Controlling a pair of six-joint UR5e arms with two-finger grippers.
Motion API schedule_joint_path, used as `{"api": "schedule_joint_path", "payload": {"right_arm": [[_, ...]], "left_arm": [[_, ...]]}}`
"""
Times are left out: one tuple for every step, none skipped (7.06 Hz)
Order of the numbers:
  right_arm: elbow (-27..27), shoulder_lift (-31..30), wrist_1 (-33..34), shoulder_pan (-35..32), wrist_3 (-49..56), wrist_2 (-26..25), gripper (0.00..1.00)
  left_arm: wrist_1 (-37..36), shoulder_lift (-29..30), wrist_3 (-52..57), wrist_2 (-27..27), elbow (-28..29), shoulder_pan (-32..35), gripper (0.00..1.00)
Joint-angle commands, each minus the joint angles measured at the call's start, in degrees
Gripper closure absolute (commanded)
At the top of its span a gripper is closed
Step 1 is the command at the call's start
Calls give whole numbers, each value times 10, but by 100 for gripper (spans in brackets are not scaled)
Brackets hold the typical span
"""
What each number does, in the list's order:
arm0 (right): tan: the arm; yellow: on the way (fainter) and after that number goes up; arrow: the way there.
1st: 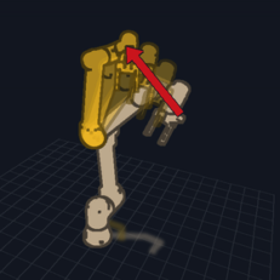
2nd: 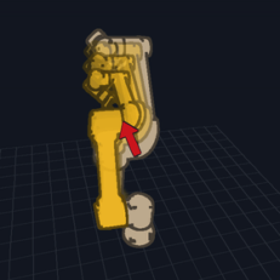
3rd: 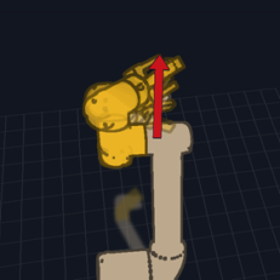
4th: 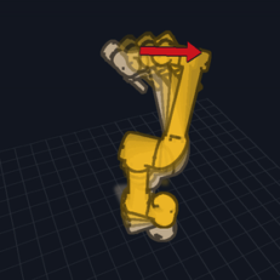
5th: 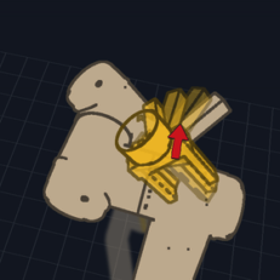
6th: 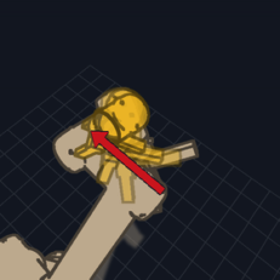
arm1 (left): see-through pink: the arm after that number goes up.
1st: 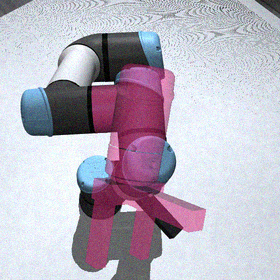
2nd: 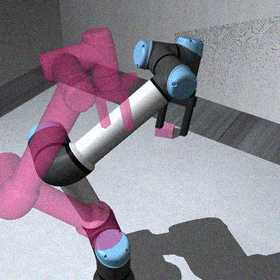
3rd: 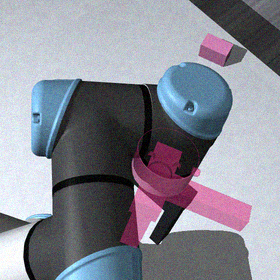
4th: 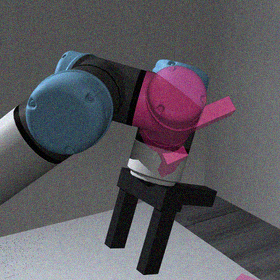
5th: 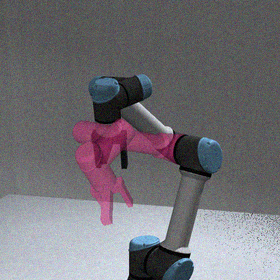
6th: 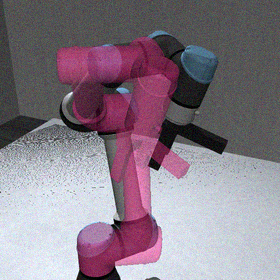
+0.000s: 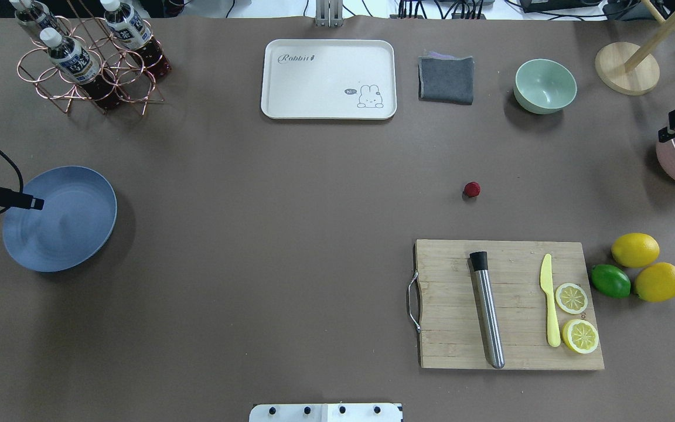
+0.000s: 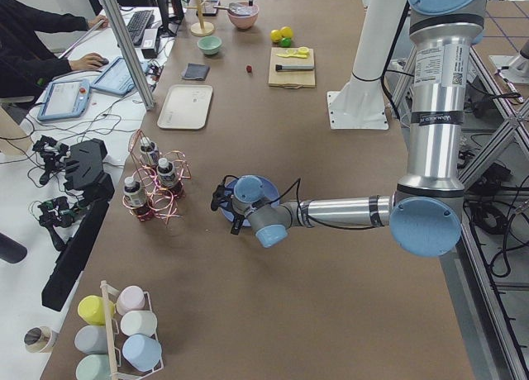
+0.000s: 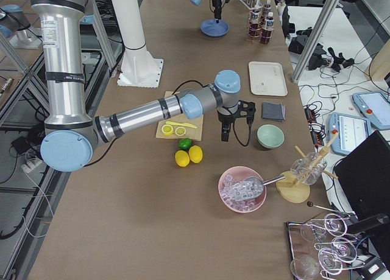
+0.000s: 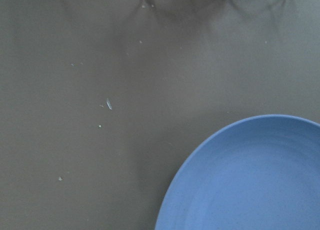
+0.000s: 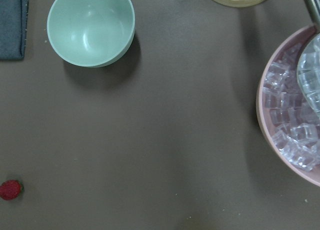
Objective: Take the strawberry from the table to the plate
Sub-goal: 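Push the blue plate inward with the left gripper while the right approaches the strawberry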
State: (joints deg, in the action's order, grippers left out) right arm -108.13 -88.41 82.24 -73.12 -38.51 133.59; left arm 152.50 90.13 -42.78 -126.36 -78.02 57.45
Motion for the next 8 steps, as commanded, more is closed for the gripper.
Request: {"api": "schedule_joint_path", "payload": {"right_arm": [[1, 3, -13, 11, -18, -3, 0], [0, 3, -13, 11, -18, -3, 0], [0, 7, -13, 11, -18, -3, 0], [1, 7, -13, 12, -18, -3, 0], [0, 7, -13, 12, -18, -3, 0], [1, 7, -13, 13, -17, -3, 0], [1, 7, -13, 14, -17, -3, 0], [1, 12, -14, 23, -17, -4, 0]], "left_arm": [[5, 3, 1, 9, 9, -11, 41], [5, 3, 2, 4, 6, -11, 90], [3, 4, 1, -1, 3, -11, 100], [-12, 18, -9, -47, 3, -5, 100], [-32, 28, -33, -94, 2, 11, 100], [-34, 33, -41, -122, -2, 22, 100], [-34, 47, -98, -157, -16, 27, 100], [-33, 84, -185, -165, -31, 27, 100]]}}
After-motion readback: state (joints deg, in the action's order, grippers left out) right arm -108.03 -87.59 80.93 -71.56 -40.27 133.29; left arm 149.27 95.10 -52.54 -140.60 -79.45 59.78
